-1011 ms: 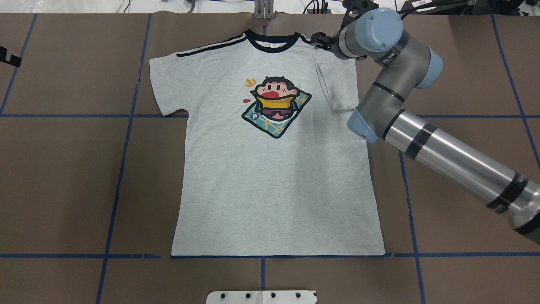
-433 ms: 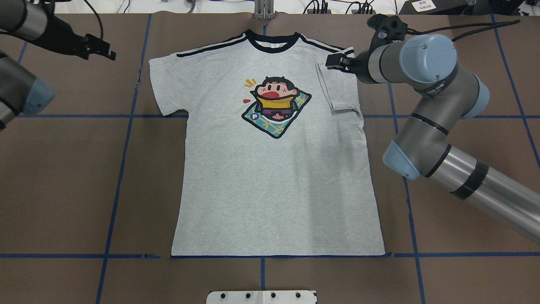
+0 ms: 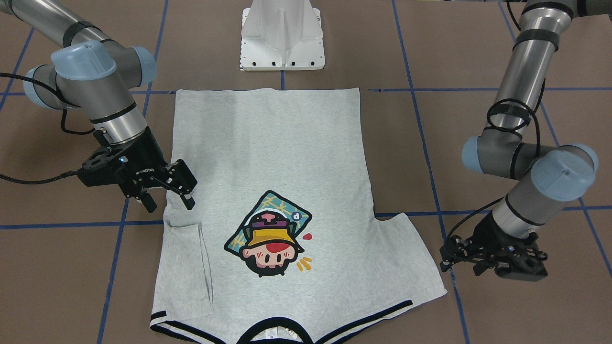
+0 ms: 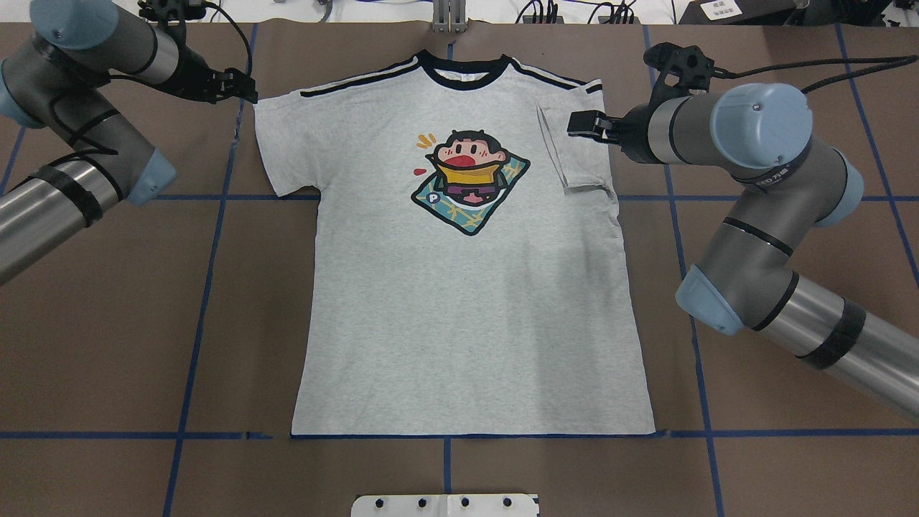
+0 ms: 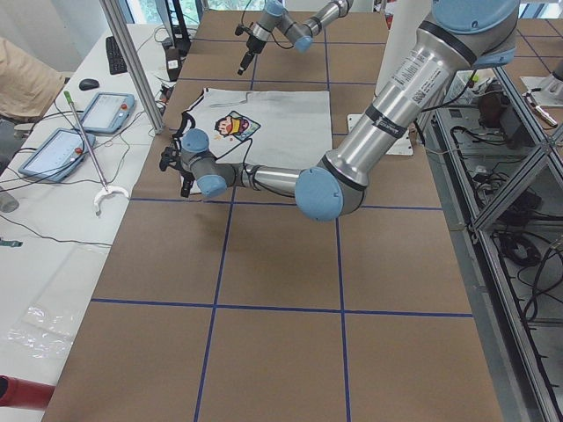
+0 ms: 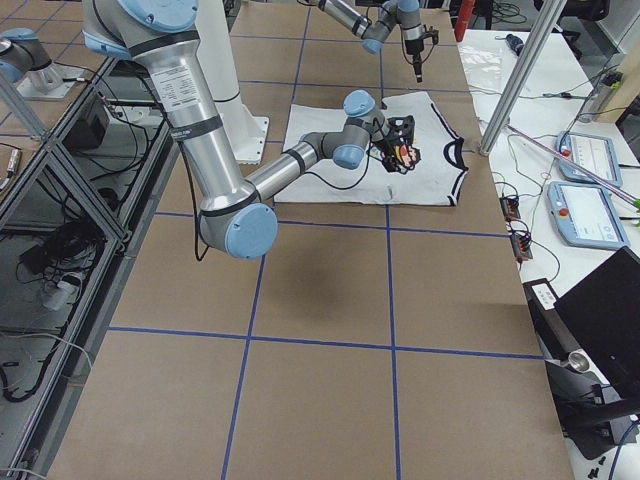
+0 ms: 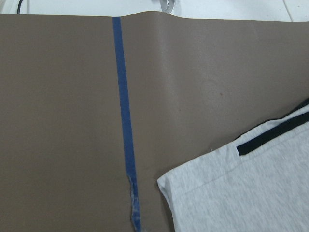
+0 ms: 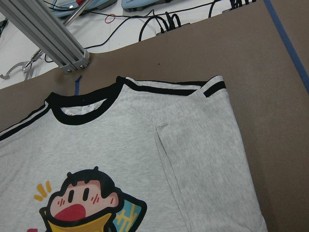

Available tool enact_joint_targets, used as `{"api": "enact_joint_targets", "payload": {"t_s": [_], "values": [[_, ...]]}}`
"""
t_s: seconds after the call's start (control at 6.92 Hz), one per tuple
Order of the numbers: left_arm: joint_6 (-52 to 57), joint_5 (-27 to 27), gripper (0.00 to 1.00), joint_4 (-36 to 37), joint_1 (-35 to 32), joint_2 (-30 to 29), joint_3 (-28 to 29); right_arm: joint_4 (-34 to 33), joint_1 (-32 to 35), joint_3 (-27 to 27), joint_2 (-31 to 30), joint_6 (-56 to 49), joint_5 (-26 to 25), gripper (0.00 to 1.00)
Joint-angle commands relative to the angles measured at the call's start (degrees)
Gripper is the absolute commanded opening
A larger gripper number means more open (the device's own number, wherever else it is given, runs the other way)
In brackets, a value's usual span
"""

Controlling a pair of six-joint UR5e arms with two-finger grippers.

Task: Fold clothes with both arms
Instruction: 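Fold the sleeve nearest the left gripper inward while the right arm withdraws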

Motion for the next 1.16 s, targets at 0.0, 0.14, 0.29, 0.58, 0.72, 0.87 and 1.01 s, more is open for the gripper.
{"api": "enact_joint_targets", "payload": {"t_s": [0.0, 0.14, 0.29, 0.58, 0.72, 0.87, 1.01], "values": [[-0.7, 1.8, 0.6, -0.3, 0.9, -2.0, 3.1, 0.0, -0.8, 0.6, -0.6, 0.1, -0.3, 1.0], [-0.6, 1.8, 0.56, -1.1, 1.2, -2.9, 5.3, 0.0, -0.9, 0.6, -0.7, 0.1, -0.4, 1.0], [-0.6, 1.8, 0.54, -3.3, 1.3, -3.7, 7.9, 0.0, -0.9, 0.6, -0.6, 0.1, -0.5, 1.0], [-0.7, 1.8, 0.53, -3.5, 1.9, -4.6, 9.4, 0.0, -1.7, 0.3, -0.6, 0.1, -2.1, 1.0], [-0.6, 1.8, 0.53, -3.6, 2.0, -5.6, 10.6, 0.0, -1.8, 0.4, -0.6, 0.1, -2.2, 1.0], [-0.7, 3.0, 0.47, -3.9, 2.5, -6.1, 11.4, 0.0, -2.0, 0.4, -0.6, 0.1, -2.3, 1.0], [-0.6, 3.2, 0.23, -3.9, 2.7, -6.1, 11.4, 0.0, -2.0, 0.4, -0.7, 0.1, -2.3, 1.0]]}}
